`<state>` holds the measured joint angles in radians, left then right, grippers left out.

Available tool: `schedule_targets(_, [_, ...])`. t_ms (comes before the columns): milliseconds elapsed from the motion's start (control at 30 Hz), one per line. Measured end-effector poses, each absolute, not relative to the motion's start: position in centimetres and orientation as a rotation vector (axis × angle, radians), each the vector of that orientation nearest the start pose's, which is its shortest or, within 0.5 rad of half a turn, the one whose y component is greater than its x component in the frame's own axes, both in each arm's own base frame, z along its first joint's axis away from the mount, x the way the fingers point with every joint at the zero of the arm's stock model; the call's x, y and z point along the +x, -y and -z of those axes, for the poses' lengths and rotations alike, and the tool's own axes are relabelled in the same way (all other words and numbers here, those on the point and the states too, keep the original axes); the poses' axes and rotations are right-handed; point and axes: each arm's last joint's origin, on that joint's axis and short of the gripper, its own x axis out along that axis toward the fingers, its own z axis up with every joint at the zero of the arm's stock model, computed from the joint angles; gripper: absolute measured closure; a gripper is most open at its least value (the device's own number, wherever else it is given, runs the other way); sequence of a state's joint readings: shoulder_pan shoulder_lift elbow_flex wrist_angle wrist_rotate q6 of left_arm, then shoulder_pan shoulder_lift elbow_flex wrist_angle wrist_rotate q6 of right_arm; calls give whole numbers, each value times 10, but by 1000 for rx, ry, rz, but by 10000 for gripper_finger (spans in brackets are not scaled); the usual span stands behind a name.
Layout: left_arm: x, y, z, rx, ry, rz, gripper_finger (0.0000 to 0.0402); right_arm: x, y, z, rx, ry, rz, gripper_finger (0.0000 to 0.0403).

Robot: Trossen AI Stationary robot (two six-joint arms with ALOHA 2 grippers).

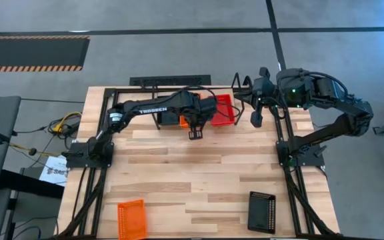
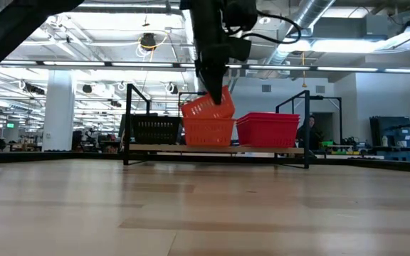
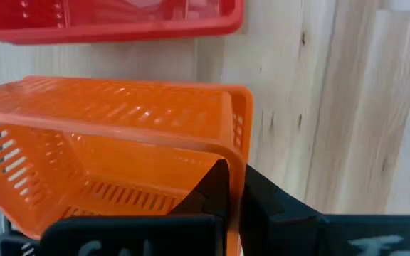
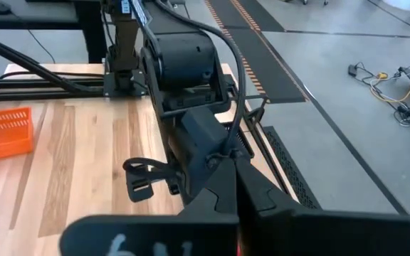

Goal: Stack baskets on shelf by color
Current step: Stack the orange bin on top of the other orange bin on the shelf

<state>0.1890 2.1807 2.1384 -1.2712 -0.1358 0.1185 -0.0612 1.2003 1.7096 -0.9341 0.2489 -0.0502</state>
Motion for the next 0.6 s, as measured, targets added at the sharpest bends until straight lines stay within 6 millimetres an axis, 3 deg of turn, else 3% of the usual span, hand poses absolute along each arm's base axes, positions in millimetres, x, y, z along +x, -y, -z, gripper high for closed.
schedule_targets(300, [437, -98, -279, 20, -1269, -185, 401, 196, 19, -482, -92, -434, 294, 400])
schedule_targets(600, [429, -97, -277, 21, -1365, -179, 401, 195, 19, -482, -92, -436, 294, 400])
